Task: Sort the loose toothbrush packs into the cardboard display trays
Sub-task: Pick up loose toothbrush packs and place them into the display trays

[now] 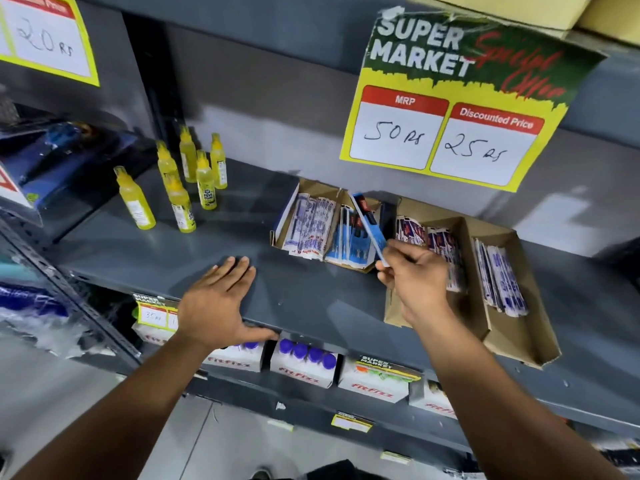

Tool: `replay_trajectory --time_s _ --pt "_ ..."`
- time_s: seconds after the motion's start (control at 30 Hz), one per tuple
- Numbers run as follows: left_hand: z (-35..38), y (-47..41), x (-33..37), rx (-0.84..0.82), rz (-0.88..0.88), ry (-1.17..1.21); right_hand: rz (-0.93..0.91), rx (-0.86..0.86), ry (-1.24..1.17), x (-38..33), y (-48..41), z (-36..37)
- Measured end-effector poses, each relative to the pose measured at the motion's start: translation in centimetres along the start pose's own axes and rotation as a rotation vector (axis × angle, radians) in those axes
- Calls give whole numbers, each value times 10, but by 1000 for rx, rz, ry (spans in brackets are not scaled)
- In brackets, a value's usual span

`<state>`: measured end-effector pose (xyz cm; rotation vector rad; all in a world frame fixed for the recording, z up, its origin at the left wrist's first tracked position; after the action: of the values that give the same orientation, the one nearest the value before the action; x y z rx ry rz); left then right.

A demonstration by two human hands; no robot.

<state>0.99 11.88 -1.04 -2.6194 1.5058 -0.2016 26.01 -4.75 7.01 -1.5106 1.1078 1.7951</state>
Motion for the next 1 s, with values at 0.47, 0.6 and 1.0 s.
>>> replay_trajectory --time_s 0.47,0.6,1.0 --pt "-1 -1 2 2 23 -13 -69 -459 464 -21 2 -3" --pt "0 0 2 -10 13 -18 -116 -107 322 -31 -16 -22" --pt "-2 -2 0 -43 -5 -22 262 -70 59 16 -13 42"
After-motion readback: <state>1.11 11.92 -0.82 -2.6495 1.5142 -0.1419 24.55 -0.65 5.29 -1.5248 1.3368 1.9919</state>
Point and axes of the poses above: each hand's wrist, its own y-axis away from the middle knuckle, its own z-axis out of the palm, x = y × z, the point moved 8 cm from there along -y, towards the middle knuckle, and after that the axes turned 7 degrees about z, right-handed, at the moved point
